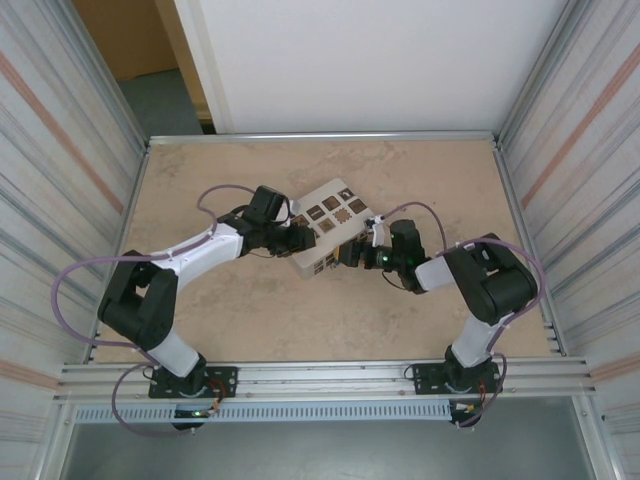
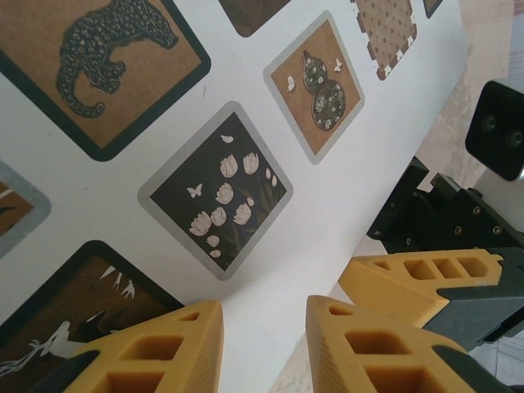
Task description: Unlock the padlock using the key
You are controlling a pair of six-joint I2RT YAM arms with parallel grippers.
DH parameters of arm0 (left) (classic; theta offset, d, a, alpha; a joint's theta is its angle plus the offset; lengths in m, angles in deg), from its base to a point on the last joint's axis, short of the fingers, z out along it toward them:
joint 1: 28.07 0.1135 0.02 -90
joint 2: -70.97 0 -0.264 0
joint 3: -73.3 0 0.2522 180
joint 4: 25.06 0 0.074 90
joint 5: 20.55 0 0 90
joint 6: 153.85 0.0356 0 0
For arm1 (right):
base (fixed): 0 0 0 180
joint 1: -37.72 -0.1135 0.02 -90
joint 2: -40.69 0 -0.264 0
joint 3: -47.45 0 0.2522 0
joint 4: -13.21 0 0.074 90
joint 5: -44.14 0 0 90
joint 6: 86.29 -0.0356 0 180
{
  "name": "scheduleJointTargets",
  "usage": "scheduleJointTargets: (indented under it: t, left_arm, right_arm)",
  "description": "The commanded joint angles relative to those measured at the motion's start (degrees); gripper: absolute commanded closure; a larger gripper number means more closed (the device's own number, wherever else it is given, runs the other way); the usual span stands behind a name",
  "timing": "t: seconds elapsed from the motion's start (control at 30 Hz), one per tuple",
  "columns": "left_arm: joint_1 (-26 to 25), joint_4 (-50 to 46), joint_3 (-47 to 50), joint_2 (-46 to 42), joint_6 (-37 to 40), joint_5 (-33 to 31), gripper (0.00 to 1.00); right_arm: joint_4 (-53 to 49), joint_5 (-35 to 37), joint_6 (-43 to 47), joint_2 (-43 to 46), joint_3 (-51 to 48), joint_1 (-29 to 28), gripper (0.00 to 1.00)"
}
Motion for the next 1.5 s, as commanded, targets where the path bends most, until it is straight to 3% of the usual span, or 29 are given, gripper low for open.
scheduleJointTargets:
  t: [0.0,0.3,0.9,1.47]
  left_arm:
    - [0.29,-0.6,1.19,1.0,1.23,-1.49,0.68]
    - [0.29,-0.86,1.54,1.01,1.17,-2.34,0.69]
    - [0.29,-1.72,1.82,0.88,1.22,-3.38,0.69]
    - [0.29,-2.18,1.54,0.83,1.23,-3.4,0.69]
  right_arm:
    - [3.53,-0.93,0.64,-2.11,1.18,-0.56,0.26]
    - [9.74,-4.69,-1.22,-5.46,1.93,-0.98,0.31]
    - [10.94,-10.52,2.05,-5.16,-0.16,-0.52,0.48]
    - [6.23,-9.0,4.79,-3.51,-1.19,0.93,0.7]
